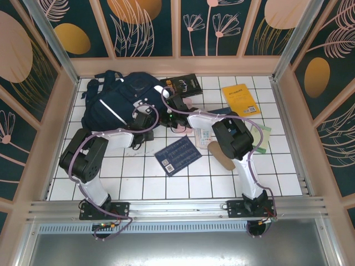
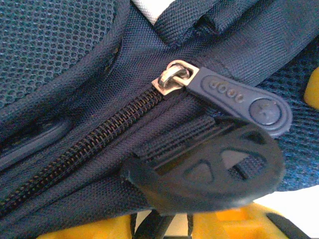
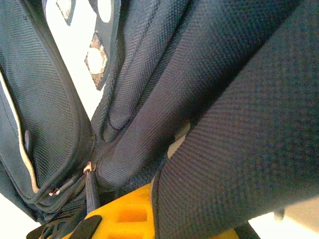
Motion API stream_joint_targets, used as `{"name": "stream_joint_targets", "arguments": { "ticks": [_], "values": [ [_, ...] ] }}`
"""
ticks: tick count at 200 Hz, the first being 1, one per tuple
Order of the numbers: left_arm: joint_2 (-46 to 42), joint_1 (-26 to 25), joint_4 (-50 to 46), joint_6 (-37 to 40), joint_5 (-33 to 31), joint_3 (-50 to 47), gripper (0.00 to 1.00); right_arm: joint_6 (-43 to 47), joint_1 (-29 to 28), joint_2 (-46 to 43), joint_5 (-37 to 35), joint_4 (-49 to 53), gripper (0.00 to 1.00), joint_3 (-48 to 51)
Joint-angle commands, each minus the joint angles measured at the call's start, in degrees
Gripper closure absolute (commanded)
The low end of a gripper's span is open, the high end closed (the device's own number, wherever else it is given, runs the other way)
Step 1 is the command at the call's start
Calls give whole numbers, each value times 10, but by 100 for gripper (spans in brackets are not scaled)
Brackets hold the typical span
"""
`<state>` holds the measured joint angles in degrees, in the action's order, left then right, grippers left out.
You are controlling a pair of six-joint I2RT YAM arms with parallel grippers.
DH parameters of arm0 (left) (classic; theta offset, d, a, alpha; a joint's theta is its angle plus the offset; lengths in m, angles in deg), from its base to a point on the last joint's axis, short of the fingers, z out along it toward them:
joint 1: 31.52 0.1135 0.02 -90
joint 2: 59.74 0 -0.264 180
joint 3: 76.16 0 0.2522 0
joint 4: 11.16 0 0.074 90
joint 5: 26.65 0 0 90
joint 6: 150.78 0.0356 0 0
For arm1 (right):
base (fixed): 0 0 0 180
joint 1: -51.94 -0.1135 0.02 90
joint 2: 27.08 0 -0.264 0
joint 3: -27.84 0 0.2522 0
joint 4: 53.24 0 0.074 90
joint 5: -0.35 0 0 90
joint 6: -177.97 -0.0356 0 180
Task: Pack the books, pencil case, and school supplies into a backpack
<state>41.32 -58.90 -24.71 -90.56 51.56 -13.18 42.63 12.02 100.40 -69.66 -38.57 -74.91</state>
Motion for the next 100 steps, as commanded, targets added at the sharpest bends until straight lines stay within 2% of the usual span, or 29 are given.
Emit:
{"name": "stream_joint_targets", "arguments": {
  "ticks": [1, 31, 52, 100],
  "values": [
    [42, -5, -20, 10, -12, 5, 66, -3, 1, 3, 15, 5, 100, -18],
    [58, -8, -25, 12, -15, 4, 78, -5, 0, 3, 15, 4, 100, -18],
    [47, -8, -34, 10, -31, 8, 100, -6, 0, 4, 15, 5, 100, -18],
    [-33, -7, -71, -20, -63, -3, 100, 8, 5, -17, -2, 22, 100, -16]
  ]
}}
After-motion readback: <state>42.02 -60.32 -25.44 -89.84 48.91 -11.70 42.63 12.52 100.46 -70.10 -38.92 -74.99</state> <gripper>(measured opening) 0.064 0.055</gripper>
